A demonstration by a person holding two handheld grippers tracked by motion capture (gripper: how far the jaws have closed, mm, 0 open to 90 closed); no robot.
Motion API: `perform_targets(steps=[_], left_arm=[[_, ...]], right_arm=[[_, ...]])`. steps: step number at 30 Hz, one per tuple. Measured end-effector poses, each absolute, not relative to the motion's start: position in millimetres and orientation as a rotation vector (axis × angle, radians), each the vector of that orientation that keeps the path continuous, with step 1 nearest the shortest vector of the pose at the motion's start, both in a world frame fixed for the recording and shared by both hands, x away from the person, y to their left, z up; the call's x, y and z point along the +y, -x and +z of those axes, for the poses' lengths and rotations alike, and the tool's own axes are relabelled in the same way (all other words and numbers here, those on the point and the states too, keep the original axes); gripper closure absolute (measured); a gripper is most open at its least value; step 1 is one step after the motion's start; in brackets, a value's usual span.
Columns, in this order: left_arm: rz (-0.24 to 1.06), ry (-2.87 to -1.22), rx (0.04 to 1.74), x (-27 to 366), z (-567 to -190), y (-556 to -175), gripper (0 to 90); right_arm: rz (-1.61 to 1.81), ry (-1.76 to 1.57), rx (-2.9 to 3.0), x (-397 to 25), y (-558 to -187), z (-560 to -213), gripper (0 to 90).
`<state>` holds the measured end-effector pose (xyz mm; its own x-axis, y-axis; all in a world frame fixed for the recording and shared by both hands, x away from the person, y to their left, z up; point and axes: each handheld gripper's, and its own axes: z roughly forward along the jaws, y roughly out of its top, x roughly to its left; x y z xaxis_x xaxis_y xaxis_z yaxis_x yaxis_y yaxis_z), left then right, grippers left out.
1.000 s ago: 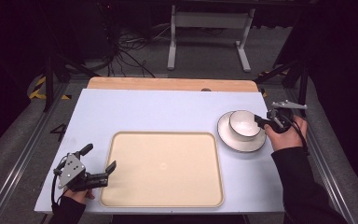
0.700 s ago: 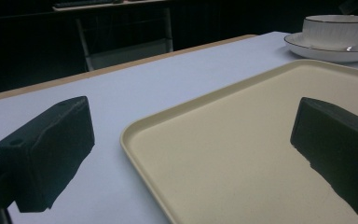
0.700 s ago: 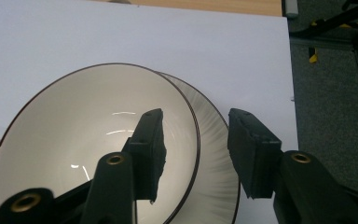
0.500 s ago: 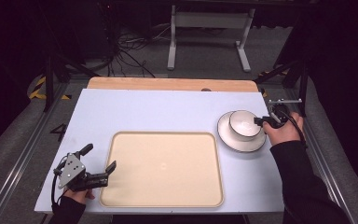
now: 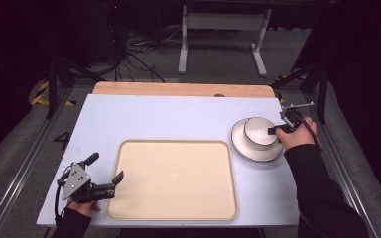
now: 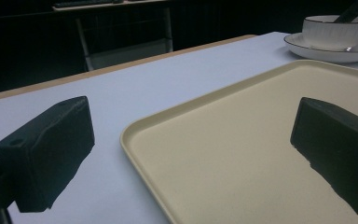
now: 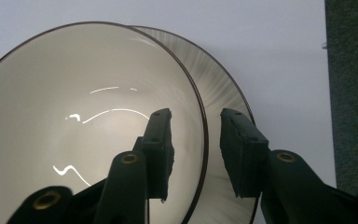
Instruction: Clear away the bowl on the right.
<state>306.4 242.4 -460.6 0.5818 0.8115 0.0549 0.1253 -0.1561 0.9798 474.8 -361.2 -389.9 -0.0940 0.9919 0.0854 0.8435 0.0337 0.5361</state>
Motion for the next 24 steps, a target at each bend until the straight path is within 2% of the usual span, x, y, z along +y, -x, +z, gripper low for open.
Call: perform_targets(steps=[4, 13, 24], left_arm=[[0.73, -1.642, 0.795, 242.3, -460.6, -306.3, 0.1], [0.729, -1.643, 0.793, 242.4, -460.6, -306.4, 0.1], [0.728, -1.643, 0.794, 242.2, -460.6, -306.2, 0.1]], right_arm=[[0.664, -1.897, 2.017, -360.9, -476.5, -391.0, 68.4], [0.63, -2.017, 1.998, -362.1, -481.1, -389.4, 83.1], [0.619, -2.038, 1.984, -359.9, -480.6, -385.8, 83.5]])
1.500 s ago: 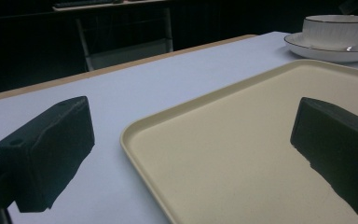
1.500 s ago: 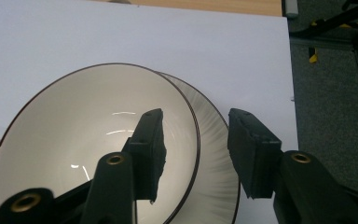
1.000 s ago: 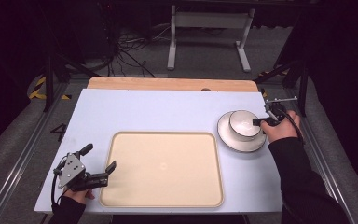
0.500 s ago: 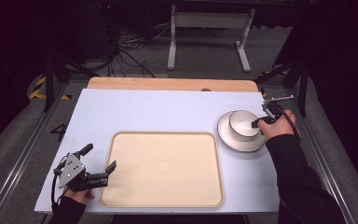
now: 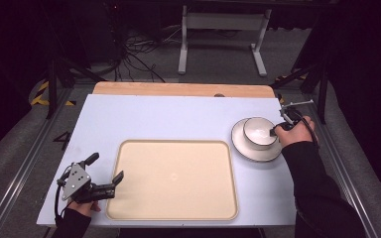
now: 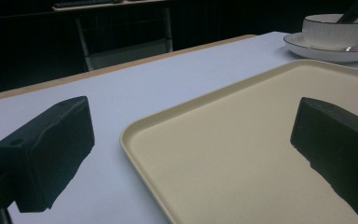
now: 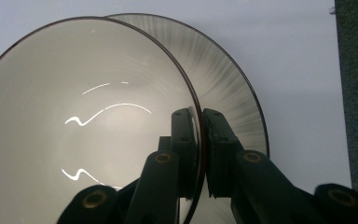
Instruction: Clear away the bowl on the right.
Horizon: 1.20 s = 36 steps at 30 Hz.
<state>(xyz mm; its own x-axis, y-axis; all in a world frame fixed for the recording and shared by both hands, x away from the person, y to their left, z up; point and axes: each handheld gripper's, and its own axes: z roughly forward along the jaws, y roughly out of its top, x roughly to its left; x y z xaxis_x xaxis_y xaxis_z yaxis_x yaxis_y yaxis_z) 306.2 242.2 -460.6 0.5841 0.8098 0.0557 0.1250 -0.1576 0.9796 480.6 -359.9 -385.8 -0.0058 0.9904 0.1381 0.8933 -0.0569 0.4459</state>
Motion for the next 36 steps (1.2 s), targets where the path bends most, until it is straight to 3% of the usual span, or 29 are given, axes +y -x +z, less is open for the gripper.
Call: perform_targets(steps=[36], left_arm=[[0.73, -1.642, 0.792, 242.1, -460.7, -306.5, 0.1]], right_arm=[[0.692, -1.83, 2.09, -324.9, -448.5, -318.2, 81.8]])
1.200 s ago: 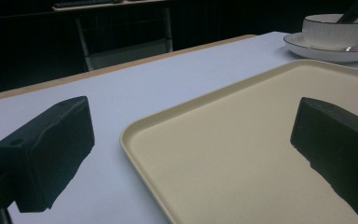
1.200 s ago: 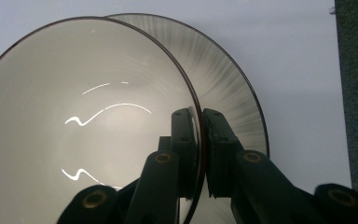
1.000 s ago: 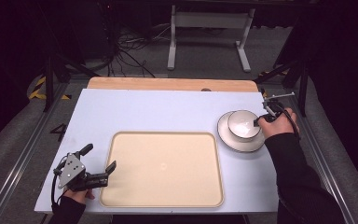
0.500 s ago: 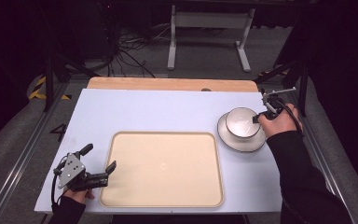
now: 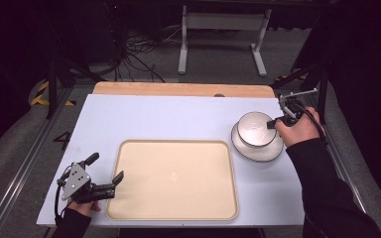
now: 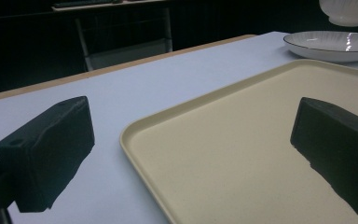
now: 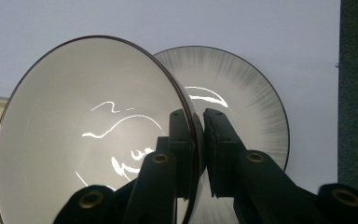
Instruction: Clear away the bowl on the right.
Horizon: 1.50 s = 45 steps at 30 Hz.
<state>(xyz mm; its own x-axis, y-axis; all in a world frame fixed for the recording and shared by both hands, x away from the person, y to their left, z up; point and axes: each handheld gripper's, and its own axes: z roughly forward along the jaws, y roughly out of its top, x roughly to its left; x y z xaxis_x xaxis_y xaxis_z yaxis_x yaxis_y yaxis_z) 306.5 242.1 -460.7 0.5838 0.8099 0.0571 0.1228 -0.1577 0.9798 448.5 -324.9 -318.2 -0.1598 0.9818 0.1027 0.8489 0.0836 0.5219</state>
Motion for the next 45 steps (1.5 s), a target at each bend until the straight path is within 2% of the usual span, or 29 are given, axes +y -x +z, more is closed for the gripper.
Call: perform_targets(steps=[13, 45], left_arm=[[0.728, -1.639, 0.795, 241.6, -460.8, -306.5, 0.1], [0.726, -1.64, 0.79, 241.9, -460.8, -306.3, 0.1]], right_arm=[[0.751, -1.763, 2.185, -301.2, -436.3, -308.4, 81.8], [0.952, -1.48, 2.504, -203.2, -419.4, -296.5, 81.6]])
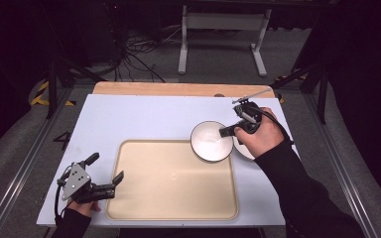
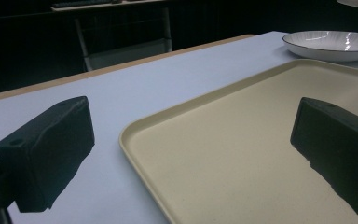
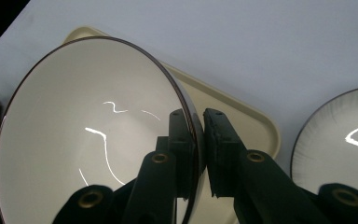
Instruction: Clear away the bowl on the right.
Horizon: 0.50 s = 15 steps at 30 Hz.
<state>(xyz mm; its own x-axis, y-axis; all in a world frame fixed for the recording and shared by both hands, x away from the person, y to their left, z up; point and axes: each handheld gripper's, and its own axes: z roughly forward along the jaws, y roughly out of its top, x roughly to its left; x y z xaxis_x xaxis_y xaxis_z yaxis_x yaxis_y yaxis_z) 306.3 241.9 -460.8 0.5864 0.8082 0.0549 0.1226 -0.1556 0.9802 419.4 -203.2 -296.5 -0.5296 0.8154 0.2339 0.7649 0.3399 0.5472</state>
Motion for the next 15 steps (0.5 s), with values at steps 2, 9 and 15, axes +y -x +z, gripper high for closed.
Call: perform_targets(steps=[2, 9, 15], left_arm=[[0.726, -1.642, 0.788, 241.8, -460.8, -306.3, 0.1], [0.727, -1.642, 0.787, 241.6, -460.8, -306.3, 0.1], [0.726, -1.643, 0.785, 241.9, -460.7, -306.0, 0.1]], right_arm=[[0.959, -1.462, 2.52, -197.7, -418.7, -296.1, 81.6], [1.016, -1.402, 2.578, -180.4, -415.2, -296.7, 81.5], [1.045, -1.35, 2.622, -164.8, -413.2, -298.5, 81.5]])
